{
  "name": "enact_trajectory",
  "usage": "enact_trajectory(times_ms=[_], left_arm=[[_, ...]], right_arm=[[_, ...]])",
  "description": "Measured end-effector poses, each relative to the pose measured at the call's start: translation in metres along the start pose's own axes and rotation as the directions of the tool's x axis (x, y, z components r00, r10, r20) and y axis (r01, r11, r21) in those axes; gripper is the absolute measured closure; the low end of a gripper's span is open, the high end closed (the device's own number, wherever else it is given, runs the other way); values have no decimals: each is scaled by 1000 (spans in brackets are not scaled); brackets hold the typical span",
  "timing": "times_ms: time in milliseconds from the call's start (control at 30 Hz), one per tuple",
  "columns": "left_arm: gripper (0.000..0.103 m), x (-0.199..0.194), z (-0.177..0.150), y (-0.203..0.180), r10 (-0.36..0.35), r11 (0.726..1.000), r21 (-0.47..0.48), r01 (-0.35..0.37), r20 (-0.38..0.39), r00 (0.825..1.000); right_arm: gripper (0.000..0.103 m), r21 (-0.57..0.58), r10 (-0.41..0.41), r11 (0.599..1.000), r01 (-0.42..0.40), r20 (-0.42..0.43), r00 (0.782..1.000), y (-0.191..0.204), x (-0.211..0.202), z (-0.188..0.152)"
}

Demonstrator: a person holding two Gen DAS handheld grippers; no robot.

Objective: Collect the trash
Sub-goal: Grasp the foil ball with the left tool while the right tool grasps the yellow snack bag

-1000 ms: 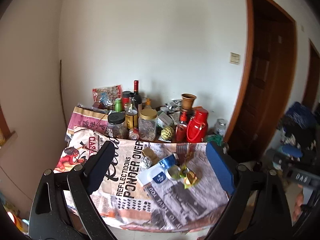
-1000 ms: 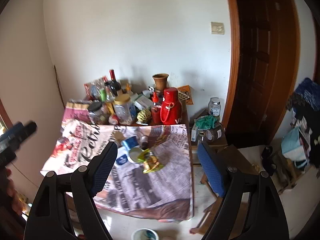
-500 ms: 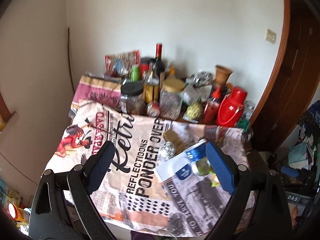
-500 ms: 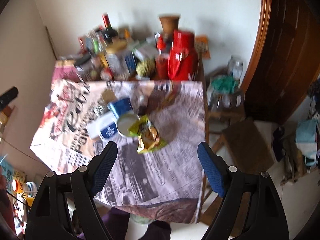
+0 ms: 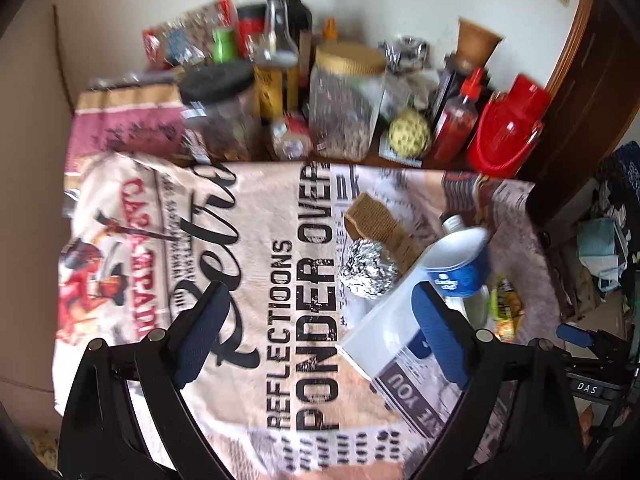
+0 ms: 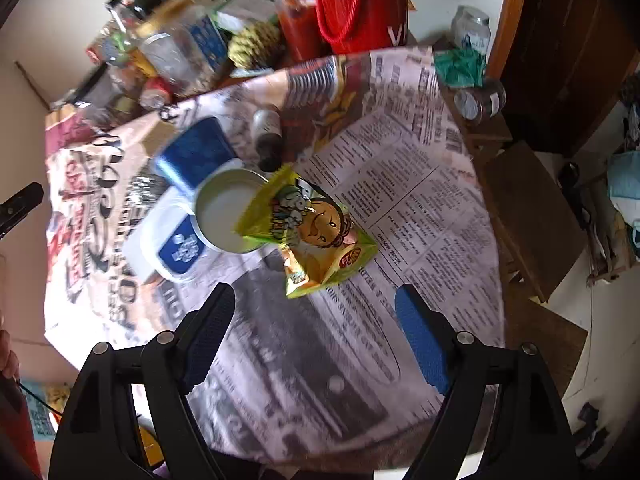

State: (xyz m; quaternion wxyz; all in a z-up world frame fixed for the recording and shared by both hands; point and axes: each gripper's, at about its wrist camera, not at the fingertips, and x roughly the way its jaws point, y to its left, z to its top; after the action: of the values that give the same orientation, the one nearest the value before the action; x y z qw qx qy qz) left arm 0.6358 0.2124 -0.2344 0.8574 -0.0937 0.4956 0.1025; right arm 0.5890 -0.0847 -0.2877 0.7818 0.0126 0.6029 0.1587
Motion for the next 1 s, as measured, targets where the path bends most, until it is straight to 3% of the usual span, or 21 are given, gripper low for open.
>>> enact_trajectory(times_ms=[267,433,567,667,833,900,933,1000], left_arm=[[11,83,0,-5,-75,997,-20,73,-154,985],[11,105,3,-7,-127,991,-68,116,-176,976],[14,118,8,-9,-163,984,-99,147,-178,970],[24,128,10,-10,-196,977,-122,174,-205,959],[44,139,8,-13,-200,977,-123,174,-246,948],[48,138,9,-14,-194,978,-117,170,-238,952],[48,137,9,-14,-192,979,-116,168,-236,953],[49,134,9,-15,-179,981,-113,157,-227,957]], right_arm=[[23,-12,-34,999,33,-11,999,-1,41,20],[24,-11,-1,1000,1,-20,1000,-4,53,29],[39,-7,33,999,-34,-22,999,-3,60,32],[49,-9,38,999,-38,-6,999,-3,61,34],[54,-32,38,999,-38,4,999,0,62,36],[59,-47,34,998,-34,8,999,2,62,36],[69,-61,37,997,-36,11,999,5,61,35],[70,-76,26,997,-25,6,1000,7,60,34]])
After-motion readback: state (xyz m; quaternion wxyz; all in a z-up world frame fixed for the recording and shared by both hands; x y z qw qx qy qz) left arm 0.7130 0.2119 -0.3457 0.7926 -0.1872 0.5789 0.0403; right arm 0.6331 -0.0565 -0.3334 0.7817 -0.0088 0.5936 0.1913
